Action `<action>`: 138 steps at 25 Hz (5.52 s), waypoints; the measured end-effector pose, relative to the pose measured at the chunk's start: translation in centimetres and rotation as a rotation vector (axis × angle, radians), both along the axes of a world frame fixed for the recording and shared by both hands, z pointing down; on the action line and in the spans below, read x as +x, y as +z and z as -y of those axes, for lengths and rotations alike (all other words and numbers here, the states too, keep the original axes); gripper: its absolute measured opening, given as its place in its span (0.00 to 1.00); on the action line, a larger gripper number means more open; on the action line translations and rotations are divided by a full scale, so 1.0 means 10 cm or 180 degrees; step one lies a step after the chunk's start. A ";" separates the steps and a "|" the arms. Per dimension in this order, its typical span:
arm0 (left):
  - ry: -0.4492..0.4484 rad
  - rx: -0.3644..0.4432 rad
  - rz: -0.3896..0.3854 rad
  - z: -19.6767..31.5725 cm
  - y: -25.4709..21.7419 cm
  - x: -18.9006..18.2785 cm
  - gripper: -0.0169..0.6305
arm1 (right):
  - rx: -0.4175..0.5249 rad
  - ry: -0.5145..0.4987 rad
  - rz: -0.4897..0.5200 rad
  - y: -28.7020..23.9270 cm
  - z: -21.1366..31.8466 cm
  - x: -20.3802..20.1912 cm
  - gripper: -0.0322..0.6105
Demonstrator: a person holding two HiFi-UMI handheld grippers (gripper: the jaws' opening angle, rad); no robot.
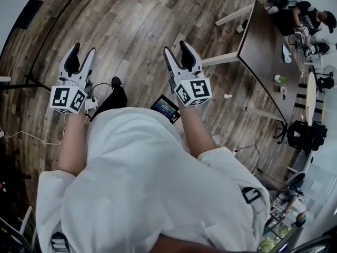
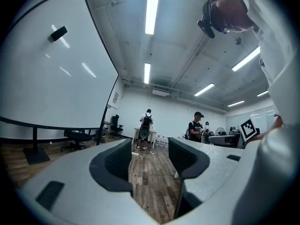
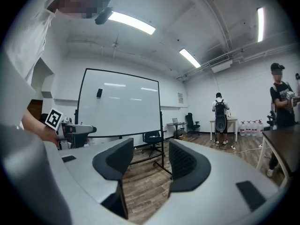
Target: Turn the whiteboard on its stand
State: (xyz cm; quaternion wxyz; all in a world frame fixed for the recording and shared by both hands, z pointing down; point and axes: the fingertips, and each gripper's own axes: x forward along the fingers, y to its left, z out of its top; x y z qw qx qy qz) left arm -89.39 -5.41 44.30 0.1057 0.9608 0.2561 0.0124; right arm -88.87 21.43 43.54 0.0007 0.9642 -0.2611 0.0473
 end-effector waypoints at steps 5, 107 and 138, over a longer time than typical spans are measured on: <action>0.0039 0.0083 -0.0082 0.16 -0.13 0.77 0.38 | -0.0030 -0.0066 -0.0039 -0.09 0.28 0.78 0.41; -0.3380 0.0173 0.0225 1.91 0.00 9.60 0.38 | 0.0233 -0.4477 0.0146 -0.21 4.33 11.92 0.53; -0.4679 0.0232 0.0316 1.18 -0.01 9.27 0.38 | -0.0012 -0.6177 0.0167 -0.15 4.75 11.33 0.45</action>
